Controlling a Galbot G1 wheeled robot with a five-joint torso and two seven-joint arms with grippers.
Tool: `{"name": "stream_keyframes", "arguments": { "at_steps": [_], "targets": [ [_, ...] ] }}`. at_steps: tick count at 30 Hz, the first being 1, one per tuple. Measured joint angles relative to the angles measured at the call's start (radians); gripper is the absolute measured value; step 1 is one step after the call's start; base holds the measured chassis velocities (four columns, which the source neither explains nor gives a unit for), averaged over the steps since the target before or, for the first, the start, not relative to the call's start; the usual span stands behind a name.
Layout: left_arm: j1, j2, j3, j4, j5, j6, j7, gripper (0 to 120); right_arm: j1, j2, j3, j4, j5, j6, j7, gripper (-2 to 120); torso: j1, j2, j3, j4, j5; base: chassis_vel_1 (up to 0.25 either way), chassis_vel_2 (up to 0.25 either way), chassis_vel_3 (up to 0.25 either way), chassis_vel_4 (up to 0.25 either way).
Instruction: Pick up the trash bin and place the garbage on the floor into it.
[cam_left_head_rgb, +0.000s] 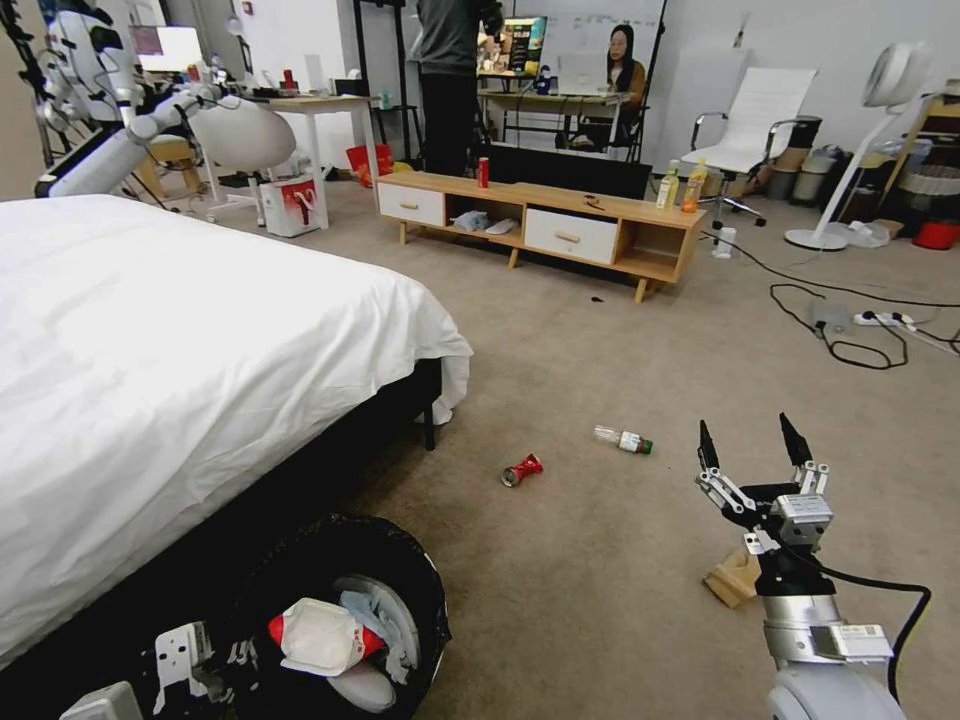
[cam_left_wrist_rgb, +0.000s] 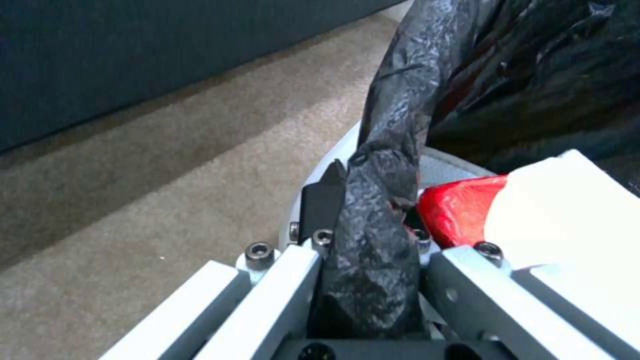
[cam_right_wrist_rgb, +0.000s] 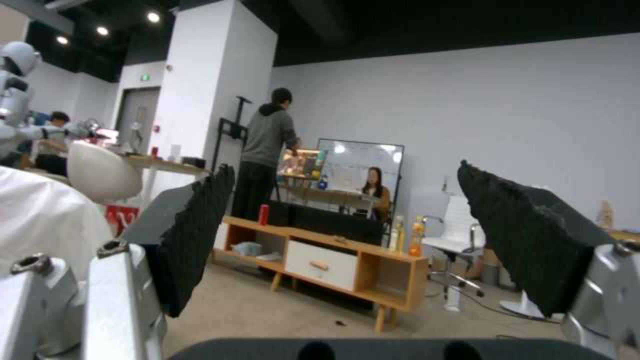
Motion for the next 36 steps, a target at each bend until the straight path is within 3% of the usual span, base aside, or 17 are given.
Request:
{"name": "stream_keyframes", "arguments": {
  "at_steps": [36],
  "targets": [
    [0.002,-0.003,-0.004,-0.002,0.0,0.0,-0.001,2,0.0,0.016,-0.006,-0.004,0.001,-0.001,-0.001,86,0.0,0.0,0.0,0.0,0.0,-0.002,-0.002,-0.002,-0.003]
  ]
}}
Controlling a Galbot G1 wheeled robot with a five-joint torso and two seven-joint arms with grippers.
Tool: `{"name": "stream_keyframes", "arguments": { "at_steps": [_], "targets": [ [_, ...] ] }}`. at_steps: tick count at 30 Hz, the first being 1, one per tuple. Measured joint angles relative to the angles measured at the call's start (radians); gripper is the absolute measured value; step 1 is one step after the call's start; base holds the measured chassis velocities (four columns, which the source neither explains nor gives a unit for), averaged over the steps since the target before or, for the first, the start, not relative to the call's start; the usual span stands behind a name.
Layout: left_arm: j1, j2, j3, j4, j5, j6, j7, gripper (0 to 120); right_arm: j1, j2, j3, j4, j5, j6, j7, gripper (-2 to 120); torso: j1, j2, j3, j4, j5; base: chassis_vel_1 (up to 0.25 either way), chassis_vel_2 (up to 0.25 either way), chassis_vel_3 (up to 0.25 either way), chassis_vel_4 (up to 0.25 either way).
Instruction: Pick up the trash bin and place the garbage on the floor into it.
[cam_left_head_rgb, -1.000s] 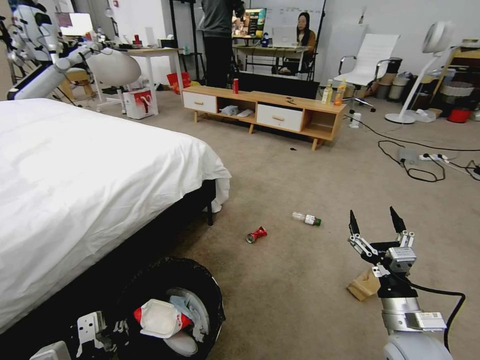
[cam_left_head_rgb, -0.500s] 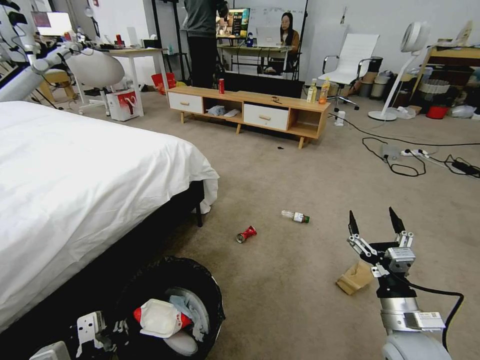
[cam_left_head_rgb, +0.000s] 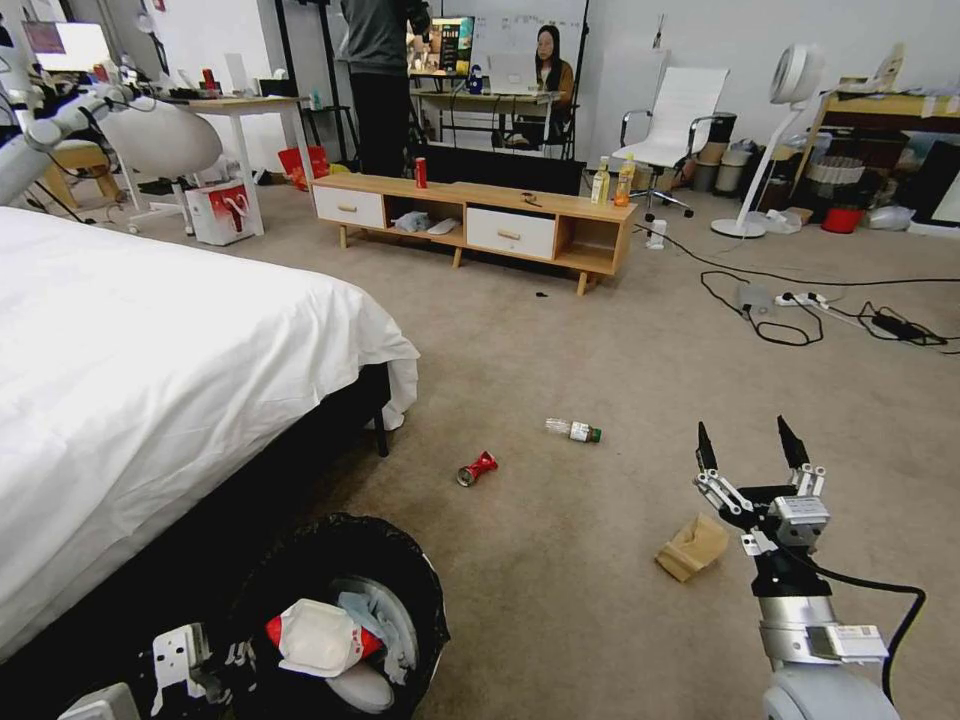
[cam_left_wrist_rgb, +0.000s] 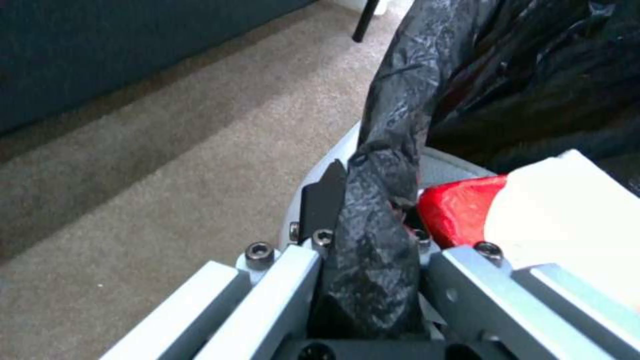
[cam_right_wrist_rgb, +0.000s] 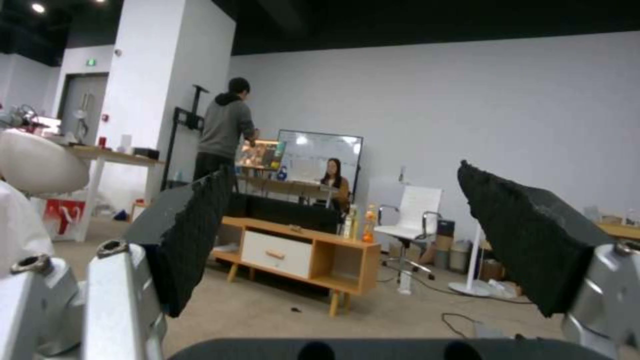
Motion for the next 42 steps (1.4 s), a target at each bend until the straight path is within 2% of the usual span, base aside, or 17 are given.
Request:
{"name": "stream_keyframes", "arguments": {
  "at_steps": [15,21,23,25,42],
  "targets": [
    [0.004,0.002,-0.005,-0.004,-0.003,-0.005,-0.006,2,-0.002,0.002,0.0,-0.001,0.004,0.008,-0.005,86,0.0,0.0,0.0,0.0002,0.0,0.0,0.0,0.0,0.0],
    [0.005,0.005,-0.01,-0.005,-0.01,-0.006,-0.013,2,-0.003,0.005,0.0,-0.002,0.006,0.016,-0.009,88,0.0,0.0,0.0,0.0001,0.0,0.0,0.0,0.0,0.0],
    [0.005,0.006,-0.011,-0.005,-0.014,-0.006,-0.016,2,-0.008,0.007,0.001,-0.002,0.009,0.019,-0.01,98,0.0,0.0,0.0,0.0,0.0,0.0,0.0,0.0,0.0],
    [0.005,0.006,-0.011,-0.007,-0.016,-0.006,-0.017,2,-0.009,0.009,0.003,-0.002,0.009,0.019,-0.011,99,0.0,0.0,0.0,0.0,0.0,0.0,0.0,0.0,0.0],
    [0.012,0.004,-0.019,-0.015,-0.029,-0.008,-0.022,2,-0.019,0.021,0.012,-0.008,0.01,0.031,-0.02,100,0.0,0.0,0.0,0.0001,0.0001,-0.03,0.023,0.024,-0.028]
  ]
}}
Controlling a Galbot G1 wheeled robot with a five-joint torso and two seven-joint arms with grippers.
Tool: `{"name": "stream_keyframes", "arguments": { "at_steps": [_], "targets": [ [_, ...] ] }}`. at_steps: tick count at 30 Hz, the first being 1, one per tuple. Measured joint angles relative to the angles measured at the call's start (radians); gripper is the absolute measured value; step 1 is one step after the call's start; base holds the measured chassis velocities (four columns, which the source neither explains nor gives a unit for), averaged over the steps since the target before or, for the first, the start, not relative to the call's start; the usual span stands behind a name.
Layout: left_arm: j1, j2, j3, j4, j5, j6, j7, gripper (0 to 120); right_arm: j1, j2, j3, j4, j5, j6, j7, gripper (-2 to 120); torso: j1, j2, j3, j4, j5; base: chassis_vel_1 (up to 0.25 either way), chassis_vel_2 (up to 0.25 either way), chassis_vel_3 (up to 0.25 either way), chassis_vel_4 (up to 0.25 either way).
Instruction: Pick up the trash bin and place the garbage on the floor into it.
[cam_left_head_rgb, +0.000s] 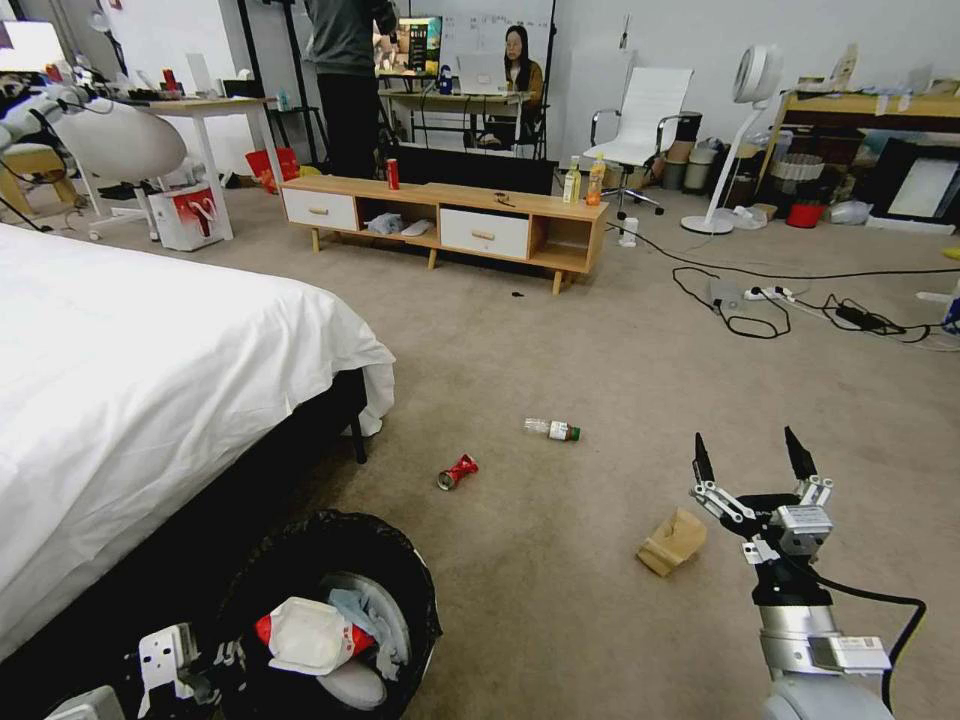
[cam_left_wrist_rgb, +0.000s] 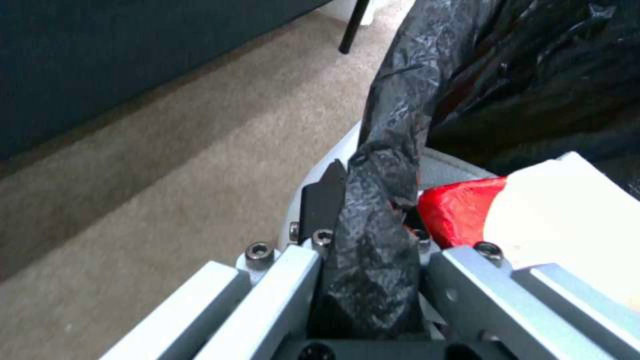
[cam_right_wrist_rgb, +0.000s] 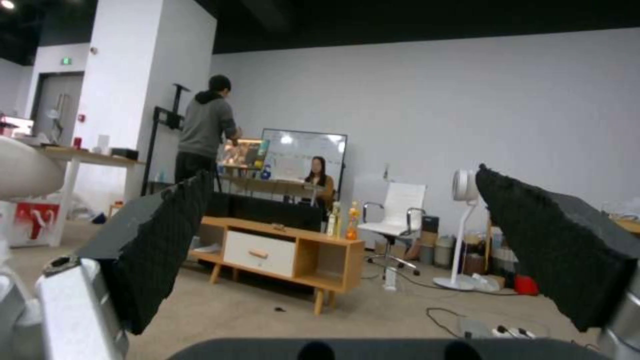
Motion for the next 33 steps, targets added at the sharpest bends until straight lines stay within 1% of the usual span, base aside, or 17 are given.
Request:
{"name": "stream_keyframes", "arguments": {
  "at_steps": [6,7,10,16,22,27,28,32,33],
  "targets": [
    [-0.001,-0.002,0.0,0.0,-0.001,-0.002,0.0,2,-0.003,-0.003,0.003,0.002,0.0,0.002,0.0,100,0.0,0.0,0.0,-0.0003,0.0002,-0.203,0.188,0.196,-0.192],
    [-0.001,-0.002,0.001,0.0,-0.001,-0.002,0.0,2,-0.003,-0.003,0.004,0.002,0.0,0.003,0.0,100,0.0,0.0,0.0,-0.0003,-0.0003,-0.198,0.227,0.195,-0.224],
    [-0.001,-0.003,0.001,0.0,-0.001,-0.002,0.0,2,-0.005,-0.004,0.005,0.002,0.0,0.004,0.0,100,0.0,0.0,0.0,0.0003,0.0002,-0.179,0.224,0.195,-0.187],
    [0.002,-0.003,0.001,-0.002,-0.001,-0.002,-0.002,2,-0.007,-0.003,0.006,0.004,0.0,0.005,0.0,100,0.0,0.0,0.0,-0.0006,-0.0003,-0.175,0.175,0.172,-0.176],
    [0.005,-0.003,0.0,-0.003,-0.001,-0.002,-0.002,2,-0.008,-0.003,0.006,0.004,0.0,0.007,-0.001,100,0.0,0.0,0.0,0.0001,0.0,-0.183,0.174,0.166,-0.181],
    [0.006,-0.004,0.0,-0.004,-0.001,-0.002,-0.002,2,-0.008,-0.004,0.005,0.005,0.0,0.011,-0.003,100,0.0,0.0,0.0,-0.0002,0.0001,-0.191,0.174,0.185,-0.175],
    [0.006,-0.004,0.0,-0.004,-0.001,-0.002,-0.002,2,-0.008,-0.005,0.004,0.007,0.005,0.013,-0.005,100,0.0,0.0,0.0,-0.0005,-0.0002,-0.141,0.149,0.146,-0.125],
    [0.007,-0.006,0.002,-0.005,0.0,-0.002,-0.002,2,-0.008,-0.008,0.003,0.008,0.011,0.02,-0.014,100,0.0,0.0,0.0,0.0002,-0.0001,-0.073,0.079,0.073,-0.067],
    [0.007,-0.006,0.003,-0.005,0.001,-0.002,-0.002,2,-0.008,-0.009,0.003,0.008,0.011,0.022,-0.014,100,0.0,0.0,0.0,0.0,-0.0001,0.0,0.0,0.0,0.0]
  ]
}}
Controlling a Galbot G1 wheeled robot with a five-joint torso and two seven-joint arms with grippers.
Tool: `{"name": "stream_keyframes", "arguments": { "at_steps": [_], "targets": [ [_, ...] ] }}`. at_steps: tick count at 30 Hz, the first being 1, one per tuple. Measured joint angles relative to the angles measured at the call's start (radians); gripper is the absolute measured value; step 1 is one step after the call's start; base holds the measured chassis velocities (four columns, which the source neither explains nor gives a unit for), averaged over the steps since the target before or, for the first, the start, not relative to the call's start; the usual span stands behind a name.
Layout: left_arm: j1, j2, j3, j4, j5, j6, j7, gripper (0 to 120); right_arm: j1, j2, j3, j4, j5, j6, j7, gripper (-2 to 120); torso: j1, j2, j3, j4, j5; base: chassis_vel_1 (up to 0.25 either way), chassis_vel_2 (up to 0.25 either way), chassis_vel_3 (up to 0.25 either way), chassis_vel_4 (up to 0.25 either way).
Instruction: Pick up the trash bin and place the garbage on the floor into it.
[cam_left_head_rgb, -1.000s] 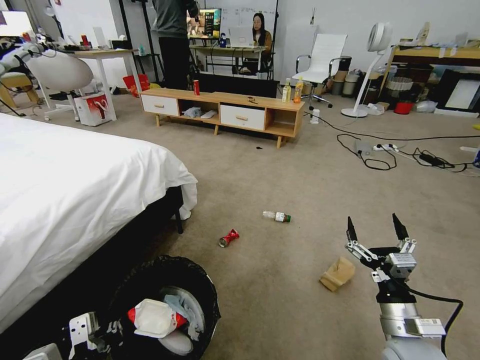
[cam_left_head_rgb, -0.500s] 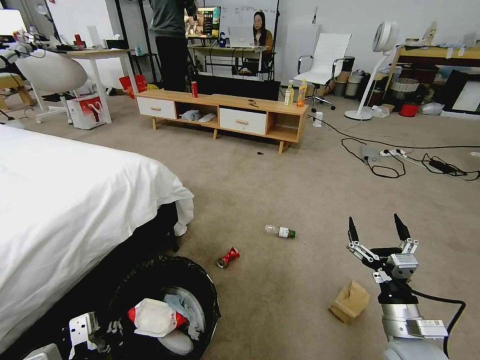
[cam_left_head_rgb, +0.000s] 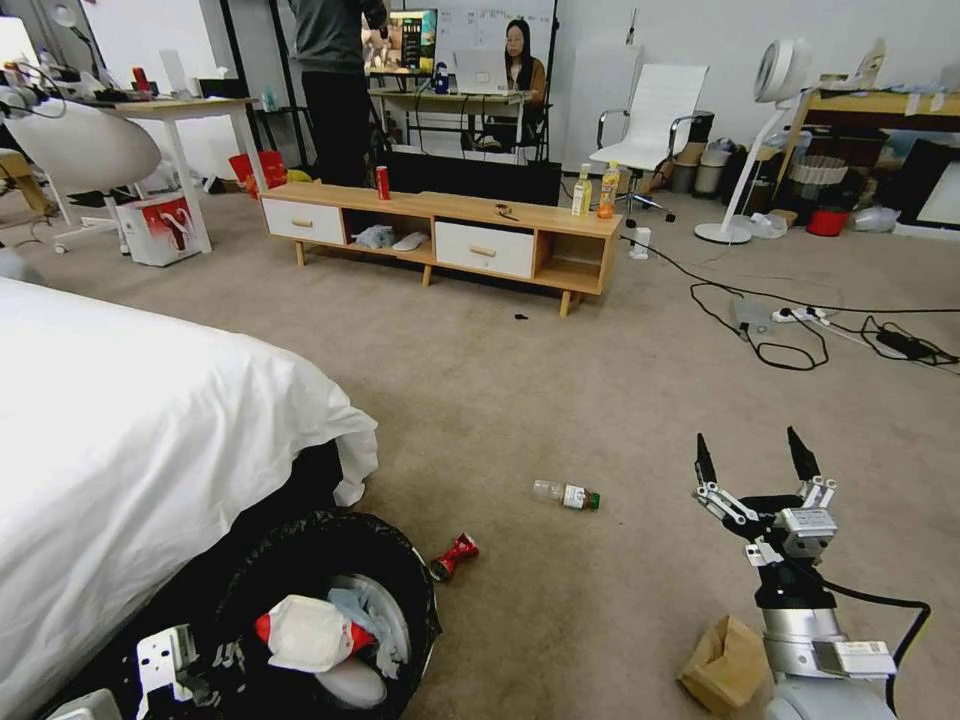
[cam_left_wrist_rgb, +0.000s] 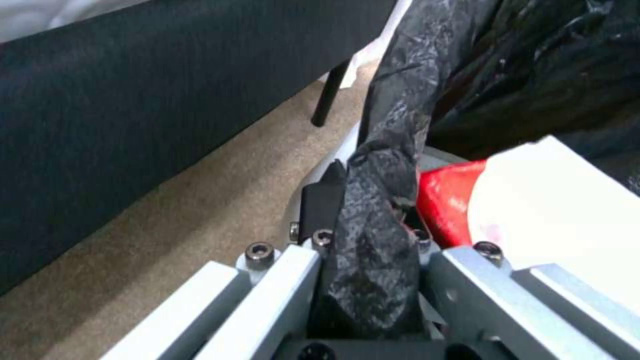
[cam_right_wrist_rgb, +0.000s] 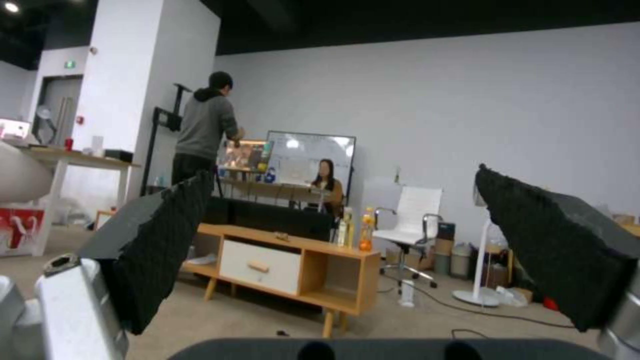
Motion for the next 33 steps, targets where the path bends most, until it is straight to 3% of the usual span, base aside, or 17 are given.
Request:
{"name": "stream_keyframes", "arguments": {
  "at_steps": [21,24,26,27,29,30,32,33],
  "targets": [
    [0.002,-0.003,0.008,0.004,0.013,0.001,0.004,2,-0.004,-0.019,0.007,0.0,0.006,-0.019,0.021,100,0.0,0.0,0.0,-0.0001,0.0001,0.0,0.0,0.0,0.0],
    [0.002,-0.003,0.008,0.005,0.014,0.001,0.004,2,-0.014,-0.04,0.009,0.013,0.018,-0.094,0.077,100,0.0,0.0,0.0,-0.0001,0.0,0.0,0.0,0.0,0.0],
    [0.002,-0.002,0.008,0.006,0.014,0.001,0.005,2,-0.03,-0.082,0.005,0.028,0.078,-0.225,0.173,100,0.0,0.0,0.0,-0.0003,0.0001,0.0,0.0,0.0,0.0],
    [0.002,-0.002,0.008,0.006,0.014,0.001,0.005,2,-0.03,-0.082,0.005,0.028,0.078,-0.225,0.173,100,0.0,0.0,0.0,-0.0003,0.0001,0.0,0.0,0.0,0.0],
    [0.002,-0.001,0.007,0.007,0.014,0.001,0.005,2,-0.052,-0.131,-0.003,0.059,0.205,-0.399,0.284,100,0.0,0.0,0.0,-0.0003,0.0001,0.0,0.0,0.0,0.0],
    [0.002,-0.001,0.007,0.007,0.014,0.001,0.005,2,-0.052,-0.131,-0.003,0.059,0.205,-0.399,0.284,100,0.0,0.0,0.0,-0.0003,0.0001,0.0,0.0,0.0,0.0],
    [0.003,0.0,0.007,0.008,0.014,0.001,0.006,2,-0.069,-0.168,-0.013,0.097,0.341,-0.587,0.38,100,0.0,0.0,0.0,-0.0003,0.0001,0.0,0.0,0.0,0.0],
    [0.003,0.0,0.007,0.008,0.014,0.001,0.006,2,-0.069,-0.168,-0.013,0.097,0.341,-0.587,0.38,100,0.0,0.0,0.0,-0.0003,0.0001,0.0,0.0,0.0,0.0]
  ]
}}
